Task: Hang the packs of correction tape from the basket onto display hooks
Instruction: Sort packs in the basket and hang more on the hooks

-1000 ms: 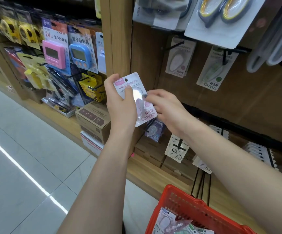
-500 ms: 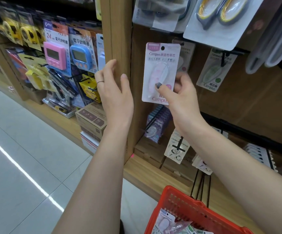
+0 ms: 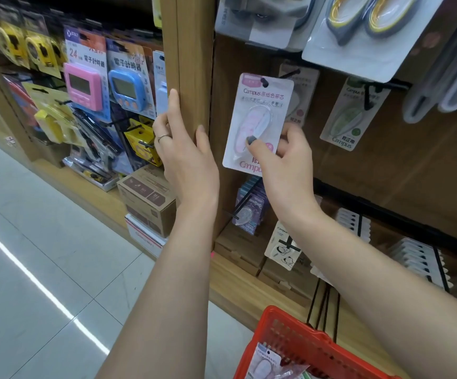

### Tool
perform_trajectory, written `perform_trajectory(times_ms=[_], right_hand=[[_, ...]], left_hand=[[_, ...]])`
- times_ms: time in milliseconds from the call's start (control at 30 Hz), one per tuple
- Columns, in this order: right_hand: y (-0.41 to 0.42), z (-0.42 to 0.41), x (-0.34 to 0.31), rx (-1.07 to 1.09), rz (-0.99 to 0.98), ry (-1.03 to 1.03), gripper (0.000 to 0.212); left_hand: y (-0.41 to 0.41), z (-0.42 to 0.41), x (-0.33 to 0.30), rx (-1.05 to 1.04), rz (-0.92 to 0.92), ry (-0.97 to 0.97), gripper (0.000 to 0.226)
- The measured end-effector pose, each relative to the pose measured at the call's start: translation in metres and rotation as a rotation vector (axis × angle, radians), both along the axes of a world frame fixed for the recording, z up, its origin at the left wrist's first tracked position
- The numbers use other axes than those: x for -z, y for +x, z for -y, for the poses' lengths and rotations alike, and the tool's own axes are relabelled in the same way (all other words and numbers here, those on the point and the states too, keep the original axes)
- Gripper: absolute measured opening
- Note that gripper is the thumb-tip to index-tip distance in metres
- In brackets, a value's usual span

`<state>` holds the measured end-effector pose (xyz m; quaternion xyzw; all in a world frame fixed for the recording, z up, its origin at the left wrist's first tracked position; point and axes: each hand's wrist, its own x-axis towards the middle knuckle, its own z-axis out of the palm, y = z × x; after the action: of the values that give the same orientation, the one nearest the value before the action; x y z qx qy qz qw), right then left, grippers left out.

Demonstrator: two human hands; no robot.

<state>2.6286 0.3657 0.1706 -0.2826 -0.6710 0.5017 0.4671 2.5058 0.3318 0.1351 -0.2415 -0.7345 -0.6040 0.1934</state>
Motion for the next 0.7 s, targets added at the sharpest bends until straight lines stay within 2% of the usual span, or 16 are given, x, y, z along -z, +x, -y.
perform_trajectory(times_ms=[200, 333, 567, 700], right_hand=[[-0.022, -0.038, 0.003, 0.068, -0.010, -0.132, 0.022], [-0.042, -0.081, 0.003, 0.206, -0.018, -0.242, 0.020], [-0.044, -0.126, -0.008, 0.292, 0.038, -0.397, 0.034], [-0.036, -0.126, -0.005, 0.194, 0.078, -0.576, 0.045]], left_hand=[[-0.001, -0.004, 0.004, -0.002, 0.027, 0.024, 0.063], [-0.002, -0.005, 0.005, -0.015, 0.019, 0.017, 0.063], [-0.002, -0.006, 0.005, -0.034, 0.005, -0.003, 0.063], [-0.001, -0.003, 0.002, -0.019, 0.033, -0.014, 0.064]])
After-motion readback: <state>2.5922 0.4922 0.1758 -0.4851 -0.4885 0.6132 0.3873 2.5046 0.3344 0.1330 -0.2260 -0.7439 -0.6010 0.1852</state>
